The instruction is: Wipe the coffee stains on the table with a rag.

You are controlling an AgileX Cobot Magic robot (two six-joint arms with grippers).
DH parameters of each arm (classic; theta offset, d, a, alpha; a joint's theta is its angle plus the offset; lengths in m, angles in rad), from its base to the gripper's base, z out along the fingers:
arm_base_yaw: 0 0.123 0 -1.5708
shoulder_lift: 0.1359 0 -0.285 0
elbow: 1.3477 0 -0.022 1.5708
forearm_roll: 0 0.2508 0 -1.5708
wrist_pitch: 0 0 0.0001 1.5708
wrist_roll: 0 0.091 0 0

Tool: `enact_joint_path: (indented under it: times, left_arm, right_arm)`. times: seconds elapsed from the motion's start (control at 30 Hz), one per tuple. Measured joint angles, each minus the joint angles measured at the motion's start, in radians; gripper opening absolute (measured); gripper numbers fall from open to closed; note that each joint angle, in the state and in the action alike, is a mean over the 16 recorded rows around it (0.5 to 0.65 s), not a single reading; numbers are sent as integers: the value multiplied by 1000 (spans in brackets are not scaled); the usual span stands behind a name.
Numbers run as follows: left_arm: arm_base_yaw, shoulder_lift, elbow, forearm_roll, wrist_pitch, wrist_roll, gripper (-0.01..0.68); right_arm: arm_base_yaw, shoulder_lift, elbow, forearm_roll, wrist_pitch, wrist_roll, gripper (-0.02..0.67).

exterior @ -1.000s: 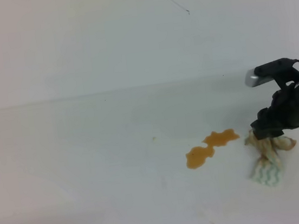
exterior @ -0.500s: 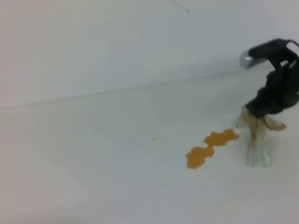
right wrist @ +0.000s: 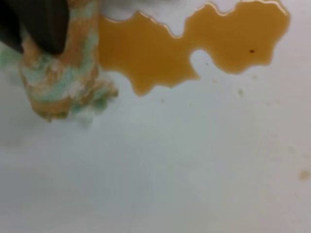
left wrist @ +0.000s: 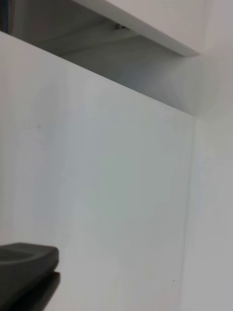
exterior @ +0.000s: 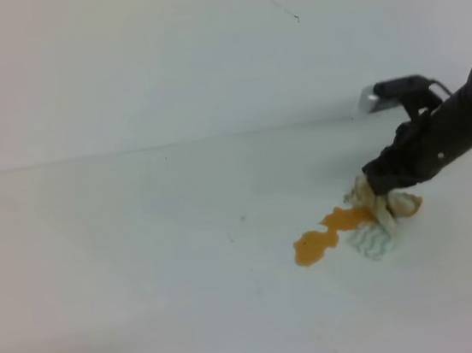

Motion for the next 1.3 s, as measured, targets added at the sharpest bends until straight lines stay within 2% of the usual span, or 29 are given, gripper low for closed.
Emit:
enact_joint_path:
  times: [0.23,0.53,0.73,1.07,1.3]
  left_arm:
    - [0,0,0,0,0,0,-2]
    - [0,2,0,0,0,0,-2]
    - [0,2,0,0,0,0,-2]
    - [0,2,0,0,0,0,-2]
    - [0,2,0,0,0,0,-2]
  right_arm:
    - [44,85,-3,51,14,-40,29]
    - [172,115,-8,114,22,-86,29]
    - [231,115,-7,104,11,-66,27]
    - [224,90,-4,47,-23,-14,27]
    - [219,39,-2,161,-28,-95,28]
